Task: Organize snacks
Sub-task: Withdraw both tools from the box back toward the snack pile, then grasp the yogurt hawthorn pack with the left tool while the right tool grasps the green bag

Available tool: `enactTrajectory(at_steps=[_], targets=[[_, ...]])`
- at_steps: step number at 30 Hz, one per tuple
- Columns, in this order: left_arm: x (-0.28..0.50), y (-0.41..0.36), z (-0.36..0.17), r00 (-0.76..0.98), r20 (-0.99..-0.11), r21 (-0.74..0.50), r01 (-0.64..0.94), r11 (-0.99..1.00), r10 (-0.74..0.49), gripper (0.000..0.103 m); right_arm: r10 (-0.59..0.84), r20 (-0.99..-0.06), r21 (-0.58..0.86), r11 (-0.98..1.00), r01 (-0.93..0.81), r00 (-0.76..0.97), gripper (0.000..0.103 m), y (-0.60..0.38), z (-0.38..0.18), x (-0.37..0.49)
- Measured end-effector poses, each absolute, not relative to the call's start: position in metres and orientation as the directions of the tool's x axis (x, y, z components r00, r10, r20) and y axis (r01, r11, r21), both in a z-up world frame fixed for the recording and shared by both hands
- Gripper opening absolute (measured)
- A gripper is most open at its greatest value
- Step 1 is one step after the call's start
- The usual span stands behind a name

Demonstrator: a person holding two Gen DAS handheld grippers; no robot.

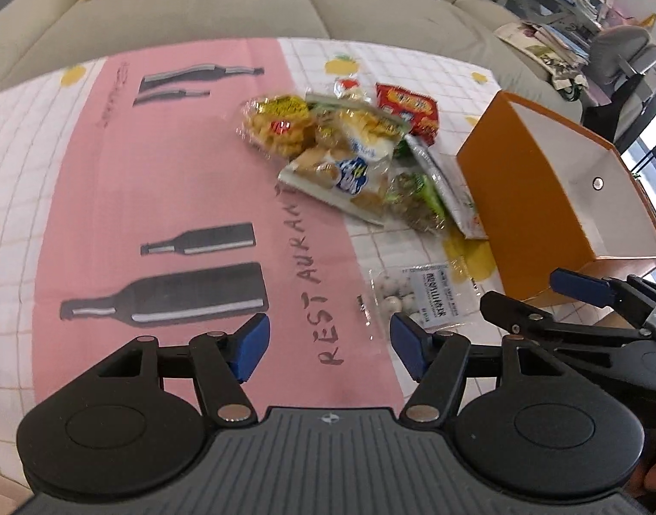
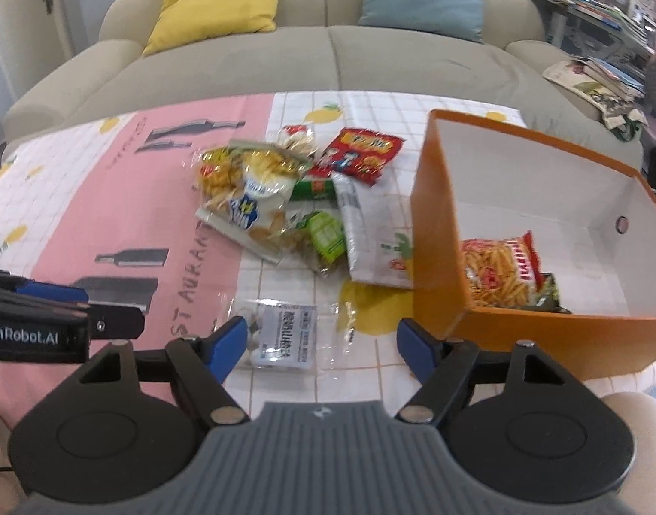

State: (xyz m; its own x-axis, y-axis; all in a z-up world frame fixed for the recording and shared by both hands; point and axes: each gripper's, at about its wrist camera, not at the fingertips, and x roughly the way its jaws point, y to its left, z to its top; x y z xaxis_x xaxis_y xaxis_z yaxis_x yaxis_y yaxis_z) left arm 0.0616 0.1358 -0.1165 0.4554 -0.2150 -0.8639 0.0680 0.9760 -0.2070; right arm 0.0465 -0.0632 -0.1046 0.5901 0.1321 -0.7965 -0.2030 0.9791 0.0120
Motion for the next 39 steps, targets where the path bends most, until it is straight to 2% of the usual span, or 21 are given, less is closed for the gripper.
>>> enactTrajectory(at_steps=[5,13,15,16,17,22,26,32,35,39], targets=[[0.067,0.128,-0.132,0.412,-0.881,-0.213,0.091,0.973,-0.231,0.074,0.130,-0.818,0.010,0.977,-0.212,0.560,0.069,-0.058,-0.123,0.055],[0.078,0.124,-0.155,0.345,-0.912,-0.203,0.095,0.975,-0.223,0.061,0.147,-0.865,0.058,0.979,-0.195,0.479,0.069,-0.066,-0.150,0.069],[0.079,0.125,-0.157,0.337,-0.913,-0.209,0.092,0.974,-0.228,0.058,0.156,-0.876,0.076,0.979,-0.188,0.456,0.057,-0.069,-0.155,0.071],[0.080,0.126,-0.158,0.333,-0.913,-0.216,0.090,0.972,-0.234,0.058,0.160,-0.882,0.084,0.979,-0.185,0.443,0.048,-0.069,-0.158,0.072],[0.081,0.126,-0.159,0.330,-0.914,-0.221,0.088,0.971,-0.238,0.058,0.170,-0.883,0.099,0.979,-0.180,0.438,0.047,-0.070,-0.160,0.073],[0.085,0.126,-0.161,0.323,-0.917,-0.215,0.091,0.972,-0.233,0.058,0.230,-0.875,0.168,0.970,-0.177,0.427,0.054,-0.069,-0.166,0.083],[0.087,0.133,-0.162,0.323,-0.920,-0.209,0.070,0.975,-0.220,0.058,0.306,-0.855,0.230,0.947,-0.224,0.419,0.051,-0.060,-0.170,0.090],[0.088,0.146,-0.158,0.347,-0.920,-0.168,0.077,0.983,-0.184,0.058,0.363,-0.834,0.235,0.915,-0.328,0.416,0.049,-0.035,-0.171,0.106],[0.091,0.148,-0.155,0.375,-0.909,-0.150,0.112,0.982,-0.182,0.061,0.381,-0.829,0.234,0.901,-0.365,0.410,0.046,-0.027,-0.169,0.115],[0.098,0.143,-0.152,0.389,-0.903,-0.118,0.185,0.976,-0.182,0.070,0.380,-0.821,0.211,0.896,-0.390,0.427,0.046,-0.024,-0.159,0.119]])
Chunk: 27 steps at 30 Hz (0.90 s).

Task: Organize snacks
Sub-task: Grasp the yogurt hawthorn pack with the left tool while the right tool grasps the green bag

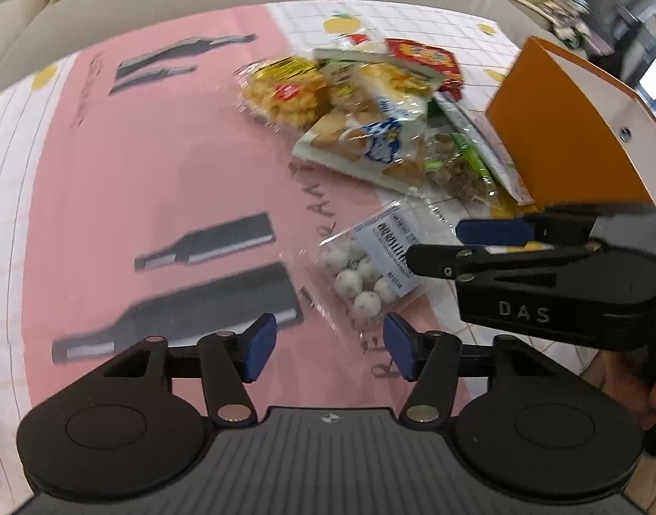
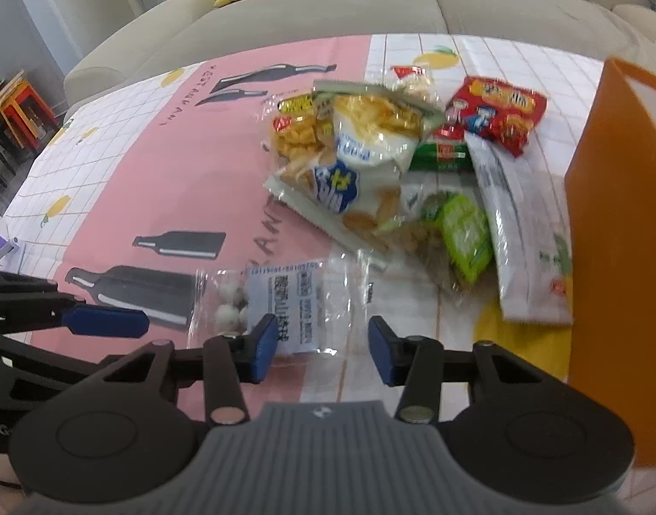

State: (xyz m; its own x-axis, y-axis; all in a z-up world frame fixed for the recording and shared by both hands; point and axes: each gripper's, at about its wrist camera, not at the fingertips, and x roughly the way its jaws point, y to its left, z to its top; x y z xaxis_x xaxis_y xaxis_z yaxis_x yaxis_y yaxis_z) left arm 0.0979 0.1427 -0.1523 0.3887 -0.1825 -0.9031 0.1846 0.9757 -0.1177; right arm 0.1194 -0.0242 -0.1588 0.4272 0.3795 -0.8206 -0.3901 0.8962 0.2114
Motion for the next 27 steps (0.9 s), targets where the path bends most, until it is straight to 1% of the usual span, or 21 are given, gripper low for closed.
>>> enactTrajectory(at_steps=[2,7,10,13,14,16,21,27], targets=[[0.101,0.135,-0.151,0.395,-0.901,-0.084,0.249,0.965,-0.180,0.072,0.373,-0.810,0.179,0.892,-0.416,0.452,0.046,-0.025,-0.151,0.117],[0.107,0.105,-0.153,0.431,-0.890,0.065,0.441,0.895,-0.148,0.077,0.336,-0.790,0.066,0.878,-0.474,0.513,0.046,-0.033,-0.139,0.113],[0.112,0.091,-0.161,0.414,-0.898,0.111,0.537,0.836,-0.146,0.078,0.289,-0.787,-0.008,0.878,-0.478,0.545,0.046,-0.038,-0.140,0.118],[0.118,0.086,-0.166,0.386,-0.905,0.102,0.604,0.791,-0.178,0.079,0.266,-0.780,-0.049,0.876,-0.479,0.567,0.046,-0.043,-0.142,0.127],[0.120,0.086,-0.168,0.384,-0.905,0.103,0.612,0.784,-0.181,0.082,0.258,-0.777,-0.065,0.874,-0.481,0.574,0.046,-0.043,-0.144,0.129],[0.125,0.085,-0.171,0.381,-0.906,0.104,0.625,0.773,-0.186,0.084,0.244,-0.772,-0.097,0.868,-0.488,0.587,0.046,-0.042,-0.146,0.133],[0.140,0.087,-0.179,0.335,-0.916,0.032,0.606,0.795,-0.219,0.085,0.215,-0.769,-0.151,0.854,-0.498,0.602,0.046,-0.037,-0.155,0.142],[0.145,0.083,-0.185,0.340,-0.908,-0.007,0.573,0.819,-0.246,0.084,0.221,-0.780,-0.137,0.853,-0.503,0.586,0.046,-0.033,-0.166,0.150]])
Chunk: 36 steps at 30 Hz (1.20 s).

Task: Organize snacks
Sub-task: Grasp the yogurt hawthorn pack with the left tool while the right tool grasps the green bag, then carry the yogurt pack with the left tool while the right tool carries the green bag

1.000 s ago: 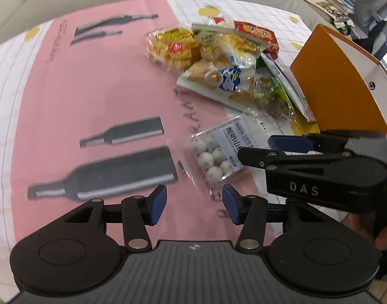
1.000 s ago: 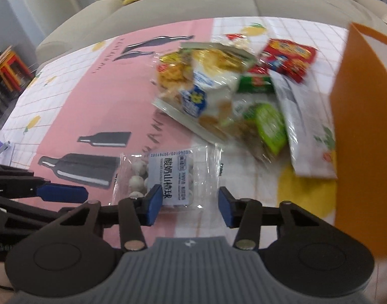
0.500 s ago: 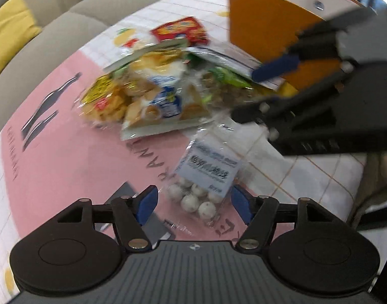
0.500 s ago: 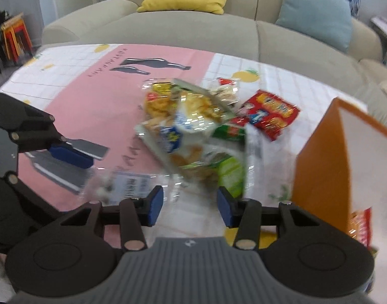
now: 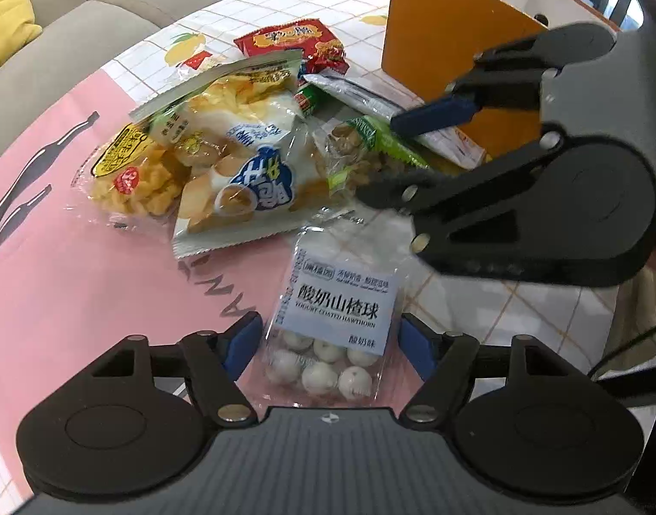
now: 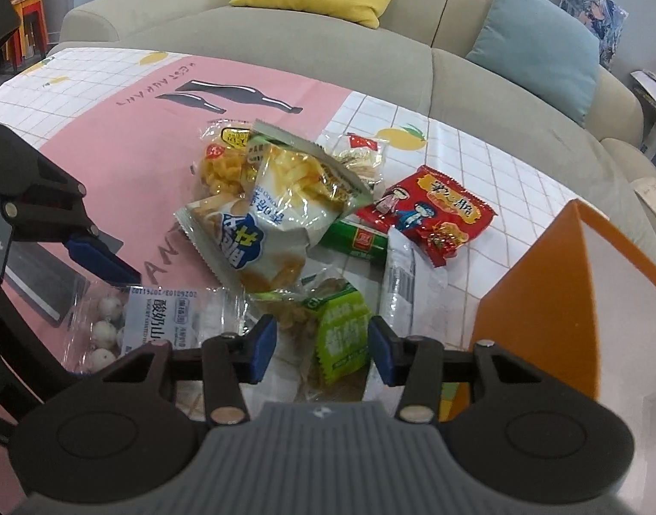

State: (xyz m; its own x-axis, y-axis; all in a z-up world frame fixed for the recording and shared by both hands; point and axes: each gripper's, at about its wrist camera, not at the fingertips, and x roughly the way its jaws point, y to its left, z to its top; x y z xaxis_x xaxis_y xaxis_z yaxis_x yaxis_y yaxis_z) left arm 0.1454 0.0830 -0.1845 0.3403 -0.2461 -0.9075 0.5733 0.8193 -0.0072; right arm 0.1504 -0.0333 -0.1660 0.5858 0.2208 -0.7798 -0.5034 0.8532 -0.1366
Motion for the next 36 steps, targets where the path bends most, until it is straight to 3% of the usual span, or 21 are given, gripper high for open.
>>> enactTrajectory(at_steps=[5,17,36], targets=[[0.140,0.078,-0.184,0.374,-0.897,-0.012,0.511,0.859,-0.236,0.073,0.216,-0.787,-0.126,0.861,-0.493,0.578,0.047,-0.033,-0.174,0.150],[0.120,0.082,-0.179,0.396,-0.909,-0.034,0.239,0.970,-0.130,0.070,0.213,-0.798,-0.103,0.874,-0.475,0.564,0.028,-0.031,-0.175,0.134],[0.078,0.113,-0.153,0.420,-0.896,-0.174,-0.041,0.984,-0.141,0.063,0.306,-0.827,0.151,0.929,-0.337,0.472,0.018,-0.068,-0.134,0.080]])
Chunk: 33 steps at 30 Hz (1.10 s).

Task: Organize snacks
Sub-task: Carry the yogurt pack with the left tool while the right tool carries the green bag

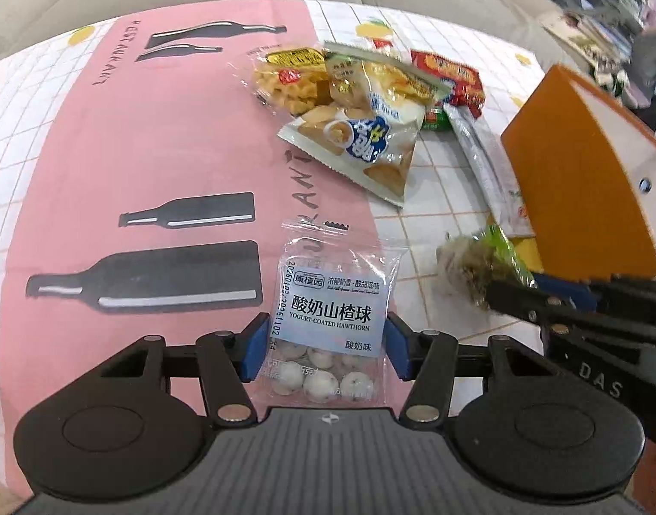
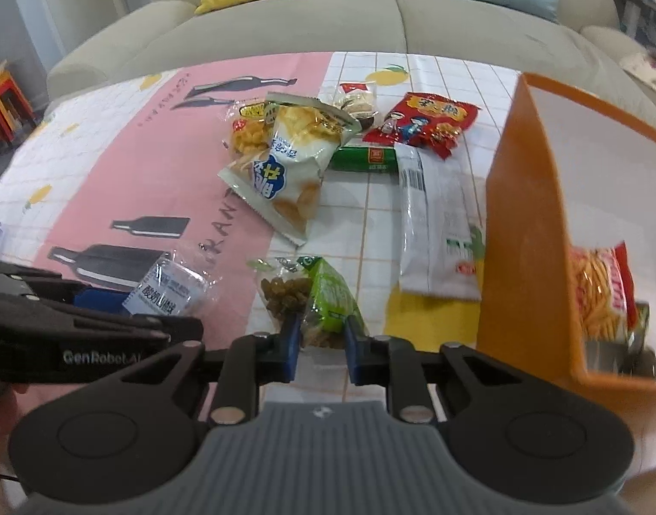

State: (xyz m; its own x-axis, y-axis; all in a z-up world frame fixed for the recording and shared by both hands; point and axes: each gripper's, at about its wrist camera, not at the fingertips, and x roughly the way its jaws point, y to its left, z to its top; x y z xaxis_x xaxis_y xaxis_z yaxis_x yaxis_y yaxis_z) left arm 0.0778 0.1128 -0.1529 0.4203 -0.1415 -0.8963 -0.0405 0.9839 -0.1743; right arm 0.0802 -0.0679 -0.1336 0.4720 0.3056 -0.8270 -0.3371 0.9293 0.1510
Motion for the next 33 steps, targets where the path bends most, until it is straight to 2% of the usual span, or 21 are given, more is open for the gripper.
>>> enactTrajectory(at_steps=[9,13,22,33], targets=[[0.063,0.110,-0.111,0.488,-0.857,-0.222,-0.058,0.973,-0.166,0.063,0.351,-0.787,0.216,0.927,-0.306,0.508,0.017,-0.088,-0.098,0.062],[0.059,0.100,-0.091,0.517,-0.841,-0.206,-0.031,0.978,-0.161,0.063,0.366,-0.760,0.230,0.924,-0.305,0.537,0.016,-0.099,-0.079,0.054],[0.060,0.068,-0.047,0.561,-0.805,-0.203,0.043,0.978,-0.191,0.063,0.325,-0.689,0.166,0.941,-0.296,0.647,0.015,-0.129,-0.038,0.042],[0.097,-0.010,-0.017,0.551,-0.775,-0.208,0.240,0.948,-0.310,0.063,0.190,-0.655,0.037,0.975,-0.221,0.731,0.013,-0.198,-0.010,0.052]])
